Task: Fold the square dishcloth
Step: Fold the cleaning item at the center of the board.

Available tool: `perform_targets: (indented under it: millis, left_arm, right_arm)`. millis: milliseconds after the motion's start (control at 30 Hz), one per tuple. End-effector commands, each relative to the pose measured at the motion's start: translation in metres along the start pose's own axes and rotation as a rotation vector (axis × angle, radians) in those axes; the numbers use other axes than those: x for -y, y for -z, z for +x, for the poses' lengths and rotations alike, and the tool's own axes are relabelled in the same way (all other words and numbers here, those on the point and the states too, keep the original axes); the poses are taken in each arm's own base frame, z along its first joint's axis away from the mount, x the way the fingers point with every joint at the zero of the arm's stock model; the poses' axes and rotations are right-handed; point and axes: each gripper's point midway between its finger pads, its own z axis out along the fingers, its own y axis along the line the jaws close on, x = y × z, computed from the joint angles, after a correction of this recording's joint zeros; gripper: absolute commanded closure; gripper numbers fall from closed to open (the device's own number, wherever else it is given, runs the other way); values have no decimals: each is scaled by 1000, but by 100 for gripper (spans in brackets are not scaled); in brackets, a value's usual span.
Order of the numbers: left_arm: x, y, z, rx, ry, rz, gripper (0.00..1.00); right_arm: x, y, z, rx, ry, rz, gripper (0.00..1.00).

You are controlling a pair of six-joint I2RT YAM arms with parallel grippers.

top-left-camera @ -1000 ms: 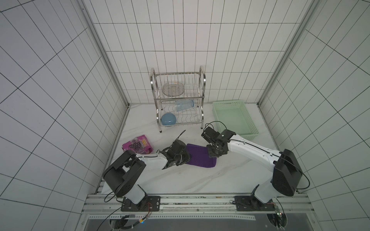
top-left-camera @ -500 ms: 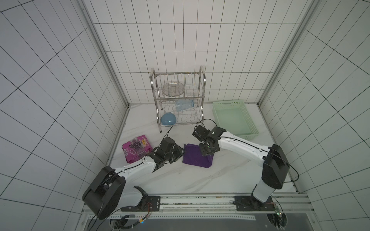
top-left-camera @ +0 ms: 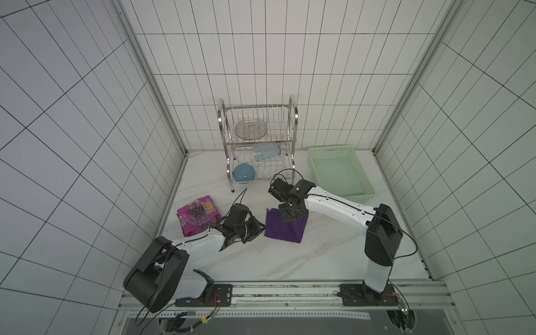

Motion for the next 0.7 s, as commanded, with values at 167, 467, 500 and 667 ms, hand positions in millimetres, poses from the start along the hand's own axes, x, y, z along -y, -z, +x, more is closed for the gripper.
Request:
perform_targets:
  millis: [167,467,500,667]
  left_arm:
    - [-5,-14,3,-34,15,22,79]
    - [-9,-30,7,-65,44,39,85]
    - [-11,-31,7,-64,46,33,85]
    - [-21,-30,9,-59,62,11,87]
  right_arm:
    - [-20,2,-13,12,55,5,100]
    - [-44,-6,-12,-4,123,-10,100]
    - [-45,-8,-11,-6,129,-4,100]
    - [-51,-13,-6,-19,152,-7,100]
